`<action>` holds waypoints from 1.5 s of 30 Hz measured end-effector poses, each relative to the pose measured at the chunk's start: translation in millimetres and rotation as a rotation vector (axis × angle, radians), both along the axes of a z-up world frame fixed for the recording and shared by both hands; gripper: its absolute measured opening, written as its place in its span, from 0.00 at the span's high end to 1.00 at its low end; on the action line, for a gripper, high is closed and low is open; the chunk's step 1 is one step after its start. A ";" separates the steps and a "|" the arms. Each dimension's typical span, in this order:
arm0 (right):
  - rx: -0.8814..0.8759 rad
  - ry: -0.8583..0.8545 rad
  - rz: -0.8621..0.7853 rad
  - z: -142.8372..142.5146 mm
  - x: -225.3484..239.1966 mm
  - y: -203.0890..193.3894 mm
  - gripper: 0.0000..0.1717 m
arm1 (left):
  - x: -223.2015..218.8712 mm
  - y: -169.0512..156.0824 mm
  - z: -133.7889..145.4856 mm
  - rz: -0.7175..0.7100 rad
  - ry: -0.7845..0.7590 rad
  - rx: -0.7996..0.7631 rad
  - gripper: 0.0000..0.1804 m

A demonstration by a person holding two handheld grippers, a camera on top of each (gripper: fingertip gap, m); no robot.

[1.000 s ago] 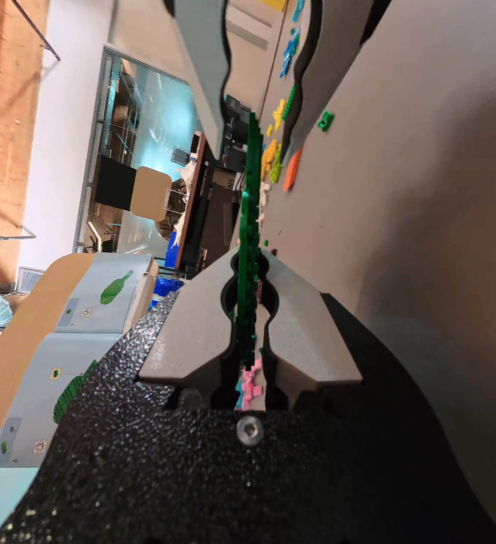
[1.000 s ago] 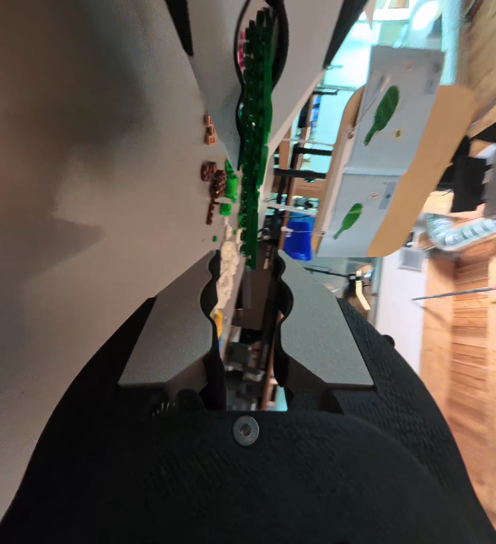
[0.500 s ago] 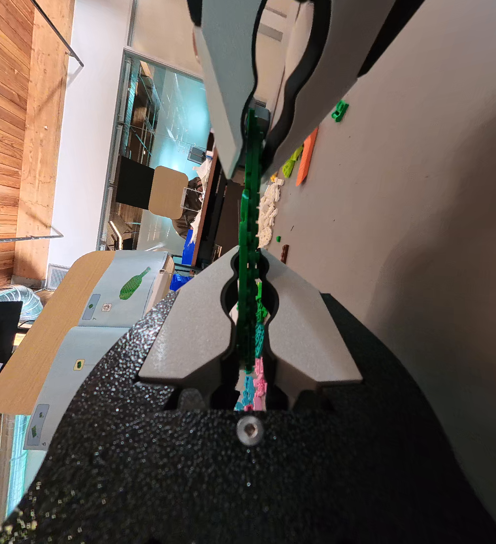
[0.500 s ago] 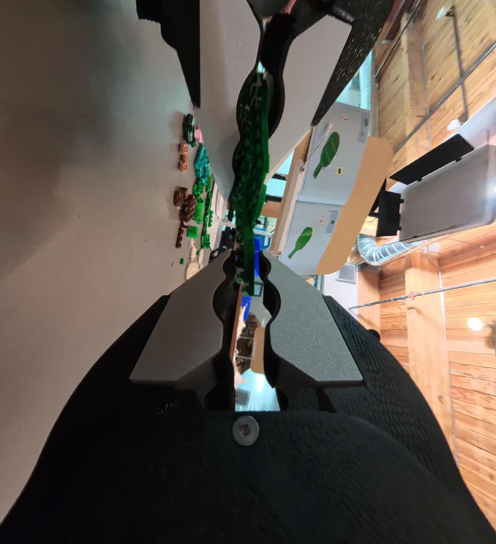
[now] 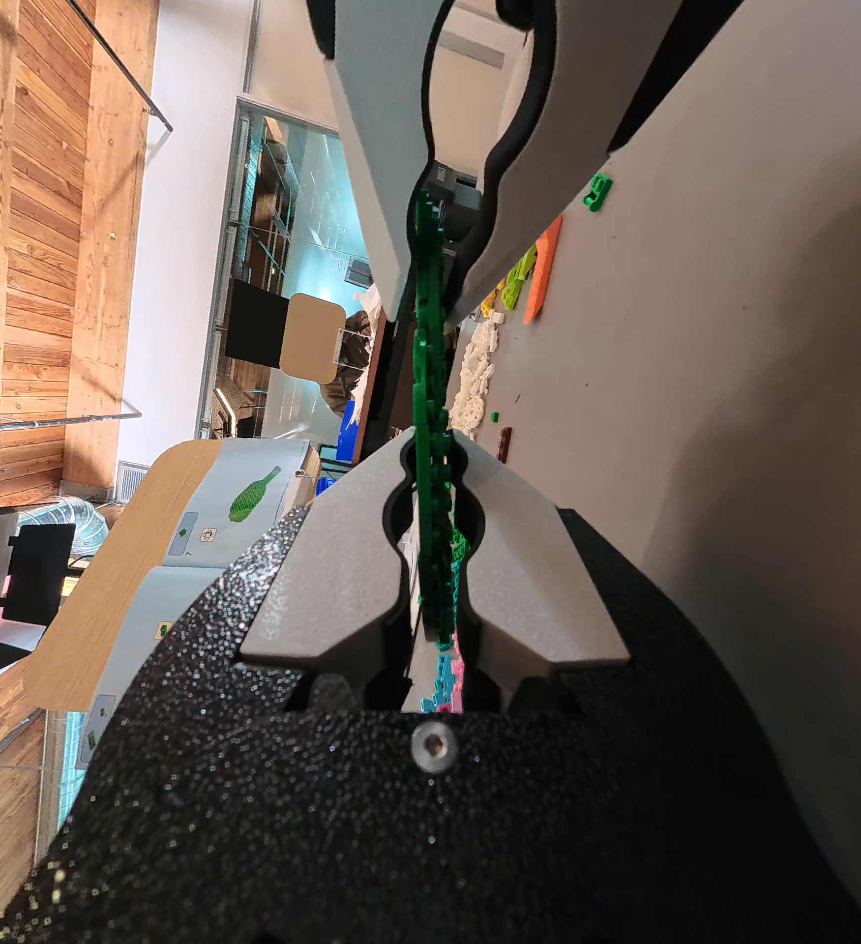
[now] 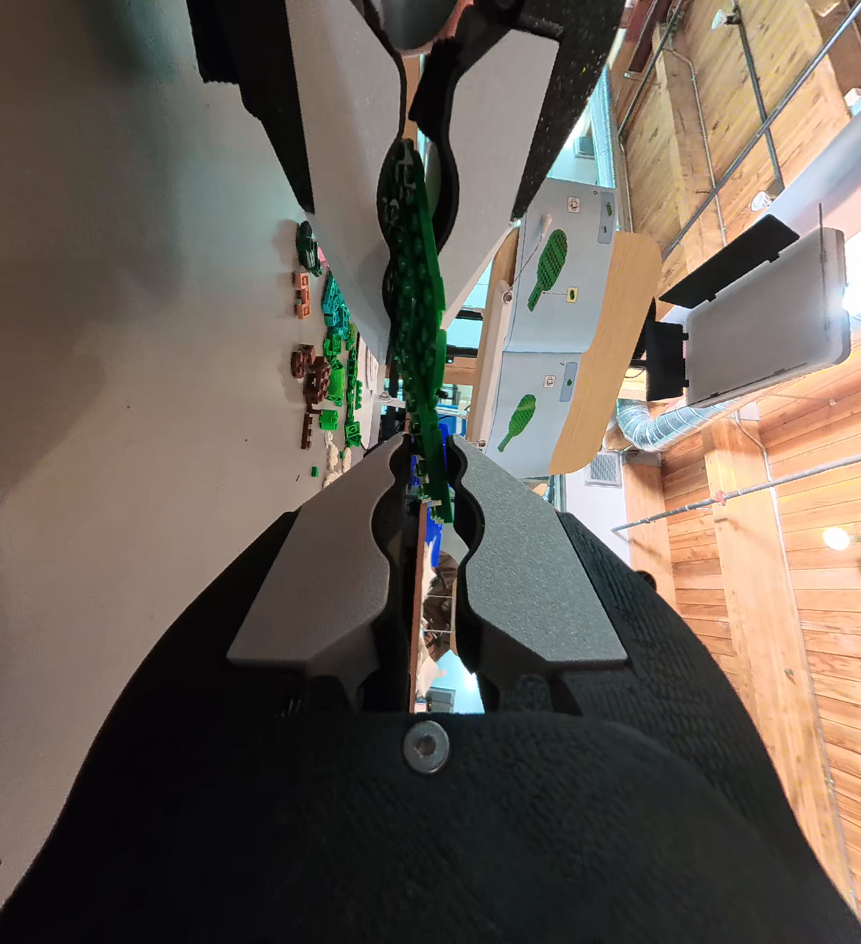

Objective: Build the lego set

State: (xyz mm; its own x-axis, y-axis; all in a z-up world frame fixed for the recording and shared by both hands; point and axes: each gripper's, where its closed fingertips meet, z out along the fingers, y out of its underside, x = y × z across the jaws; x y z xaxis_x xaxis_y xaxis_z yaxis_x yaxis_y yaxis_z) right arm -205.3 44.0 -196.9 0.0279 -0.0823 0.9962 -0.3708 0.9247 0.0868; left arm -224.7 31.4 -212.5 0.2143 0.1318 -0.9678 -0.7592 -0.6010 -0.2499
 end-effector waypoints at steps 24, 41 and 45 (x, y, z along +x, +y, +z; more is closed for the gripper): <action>-0.126 0.000 -0.047 15.1 -3.9 15.6 0.95 | 5.8 -2.0 13.4 -0.041 -0.008 0.097 0.83; -0.475 -0.935 0.121 -9.6 31.4 22.9 0.96 | 48.1 -2.1 17.9 -0.452 -0.696 0.206 0.74; -0.524 -1.096 0.185 -3.2 37.1 18.0 0.96 | 61.1 -4.3 27.1 -0.557 -0.792 0.234 0.96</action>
State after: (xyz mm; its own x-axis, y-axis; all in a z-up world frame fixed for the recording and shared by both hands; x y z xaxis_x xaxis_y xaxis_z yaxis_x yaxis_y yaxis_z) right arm -168.2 62.1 -200.0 -0.8761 0.2509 0.4116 -0.1432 0.6798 -0.7193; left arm -163.6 27.0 -185.3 0.8765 -0.0143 -0.4811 -0.4806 -0.0806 -0.8732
